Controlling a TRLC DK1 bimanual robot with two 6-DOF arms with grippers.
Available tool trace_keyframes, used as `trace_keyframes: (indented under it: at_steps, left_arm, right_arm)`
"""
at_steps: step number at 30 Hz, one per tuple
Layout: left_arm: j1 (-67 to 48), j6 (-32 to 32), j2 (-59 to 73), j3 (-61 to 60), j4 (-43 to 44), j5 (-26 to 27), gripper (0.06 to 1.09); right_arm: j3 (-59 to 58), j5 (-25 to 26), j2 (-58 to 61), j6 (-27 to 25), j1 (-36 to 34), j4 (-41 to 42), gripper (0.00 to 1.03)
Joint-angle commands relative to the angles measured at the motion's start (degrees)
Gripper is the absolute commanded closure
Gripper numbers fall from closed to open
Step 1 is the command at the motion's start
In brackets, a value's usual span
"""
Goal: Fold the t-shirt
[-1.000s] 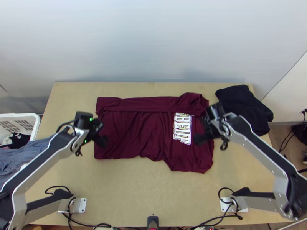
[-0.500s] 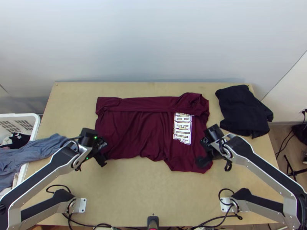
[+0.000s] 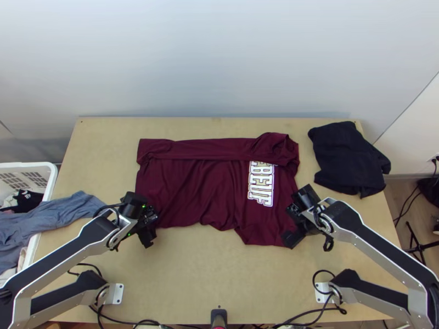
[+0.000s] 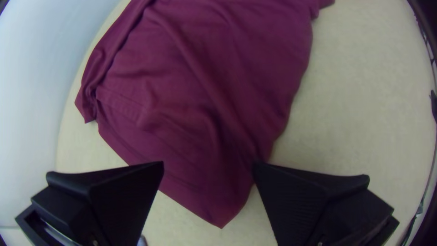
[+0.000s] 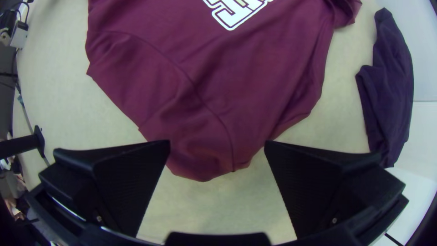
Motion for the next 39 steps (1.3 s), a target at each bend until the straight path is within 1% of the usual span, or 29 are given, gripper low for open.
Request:
trace_keyframes:
  at_steps: [1, 6, 8, 11, 13, 15, 17, 19, 20, 22, 24, 30, 33, 35, 38, 39]
  left_arm:
    - [0.43, 1.57, -1.82, 1.48, -3.23, -0.11, 0.14]
    - [0.6, 1.83, -2.35, 1.92, -4.81, -0.02, 0.14]
    - [0.43, 1.66, -2.0, 0.86, -4.81, 0.07, 0.14]
    - [0.34, 1.57, -0.86, -0.63, -3.23, -0.02, 0.14]
    - [0.69, 1.57, 0.29, -0.89, -1.91, -0.02, 0.15]
    - [0.87, 1.66, 1.34, -0.72, -1.03, -0.02, 0.17]
    - [0.87, 1.57, 2.22, -0.28, -0.77, -0.02, 0.17]
    - [0.95, 1.57, 2.83, 0.16, -0.68, -0.02, 0.18]
    - [0.95, 1.75, 3.1, 0.34, -0.68, -0.02, 0.2]
    - [1.48, 2.01, 3.19, 0.42, -0.68, -0.02, 0.22]
    - [1.92, 2.1, 3.19, 0.42, -0.68, 0.33, 0.29]
    - [2.71, 2.71, 3.27, -0.01, -1.12, 1.03, 0.32]
    - [2.97, 3.15, 3.89, -0.54, -1.03, 1.03, 0.32]
    - [3.15, 3.77, 4.07, -1.16, -0.24, 1.21, 0.41]
    - [3.33, 3.77, 3.98, -1.68, 0.99, 1.65, 0.49]
    - [3.33, 3.77, 3.98, -1.77, 1.08, 2.09, 0.57]
  right_arm:
    - [-0.62, 0.04, -1.68, -0.32, 0.08, -0.88, 0.07]
    - [-1.24, -0.04, -1.06, -0.23, 0.43, -0.88, 0.07]
    - [-1.41, -0.04, -0.18, -0.14, 0.69, -0.88, 0.1]
    - [-1.5, 0.04, 1.58, 0.04, 0.69, -0.62, 0.1]
    - [-1.94, 0.13, 2.72, 0.04, 0.52, 0.7, 0.1]
    - [-2.47, 0.75, 4.3, -0.14, -0.01, 2.11, 0.1]
    - [-3.08, 1.1, 5.71, -0.4, -0.54, 3.69, 0.16]
    - [-3.7, 1.45, 6.5, -0.4, -0.98, 5.1, 0.16]
    - [-3.79, 1.98, 6.76, -0.4, -0.98, 5.18, 0.17]
    - [-3.87, 2.24, 6.59, -0.58, -0.98, 5.62, 0.26]
    - [-3.96, 2.24, 5.88, -0.67, -0.98, 5.8, 0.34]
    - [-4.14, 2.15, 5.62, -0.93, -1.07, 6.42, 0.56]
    - [-4.14, 2.15, 5.62, -1.02, -0.89, 6.77, 0.57]
    - [-4.23, 2.15, 5.62, -1.11, -0.8, 7.38, 0.67]
    - [-4.31, 2.15, 5.44, -1.72, -0.8, 8.17, 0.79]
    - [-4.49, 2.15, 5.44, -1.81, -0.8, 8.52, 0.82]
